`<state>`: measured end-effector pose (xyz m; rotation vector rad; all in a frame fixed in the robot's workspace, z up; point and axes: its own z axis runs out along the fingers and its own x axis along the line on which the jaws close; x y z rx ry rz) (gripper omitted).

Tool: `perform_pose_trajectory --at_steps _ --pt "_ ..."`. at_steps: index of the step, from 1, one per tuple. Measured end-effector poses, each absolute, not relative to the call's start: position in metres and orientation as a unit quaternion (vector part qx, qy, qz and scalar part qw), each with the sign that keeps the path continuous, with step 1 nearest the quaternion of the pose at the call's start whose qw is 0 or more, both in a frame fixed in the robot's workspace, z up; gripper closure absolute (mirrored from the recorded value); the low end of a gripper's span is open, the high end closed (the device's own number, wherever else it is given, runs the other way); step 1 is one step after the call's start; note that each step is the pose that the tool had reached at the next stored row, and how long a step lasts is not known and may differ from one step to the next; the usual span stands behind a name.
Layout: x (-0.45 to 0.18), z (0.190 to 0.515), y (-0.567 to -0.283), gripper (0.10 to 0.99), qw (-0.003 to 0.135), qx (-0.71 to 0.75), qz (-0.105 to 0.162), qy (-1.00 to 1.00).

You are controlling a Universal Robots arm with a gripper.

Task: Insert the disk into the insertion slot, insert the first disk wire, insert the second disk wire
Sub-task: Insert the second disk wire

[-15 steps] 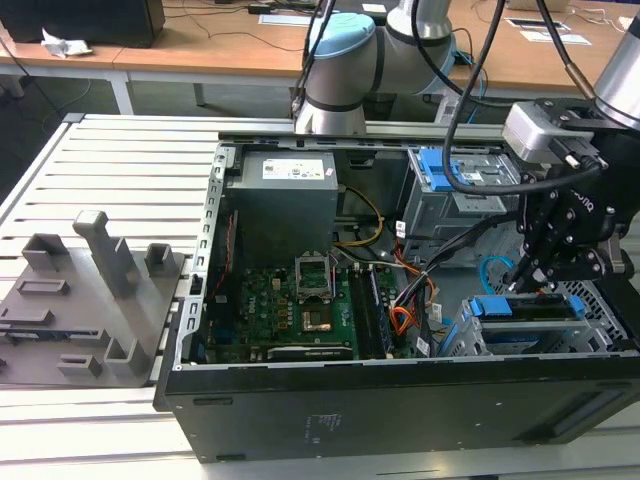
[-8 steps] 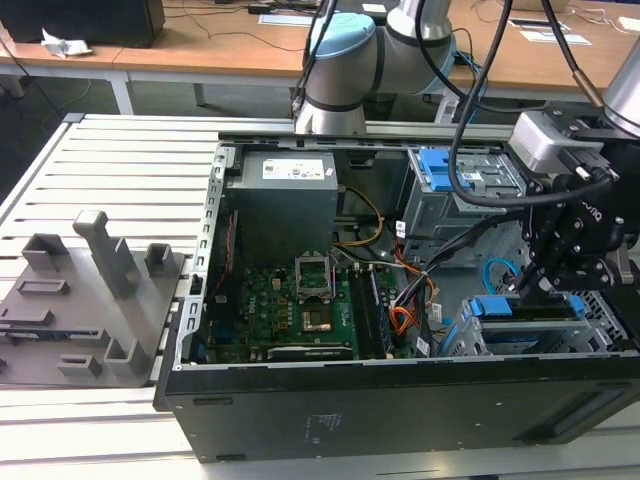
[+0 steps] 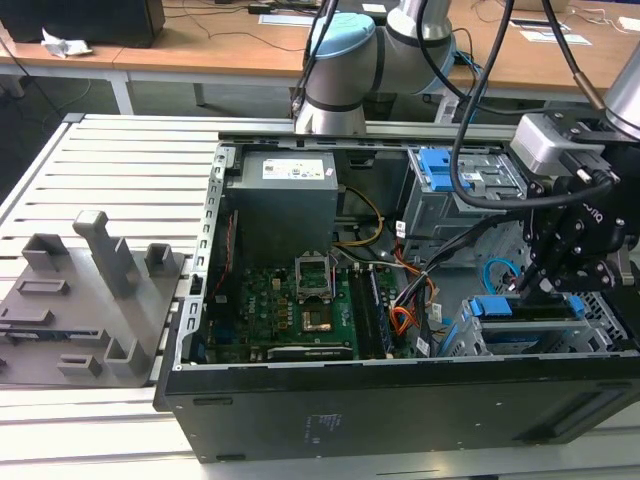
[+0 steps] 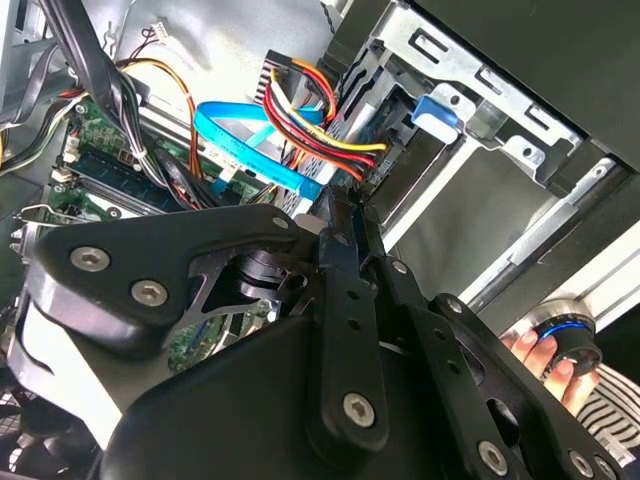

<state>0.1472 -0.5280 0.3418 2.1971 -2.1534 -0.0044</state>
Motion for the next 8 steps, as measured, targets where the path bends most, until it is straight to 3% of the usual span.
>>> perform_pose_trajectory --at_steps 8 --pt "0.1474 0.3399 -0.5298 0.922 0.033 0.714 -0.001 -0.7"
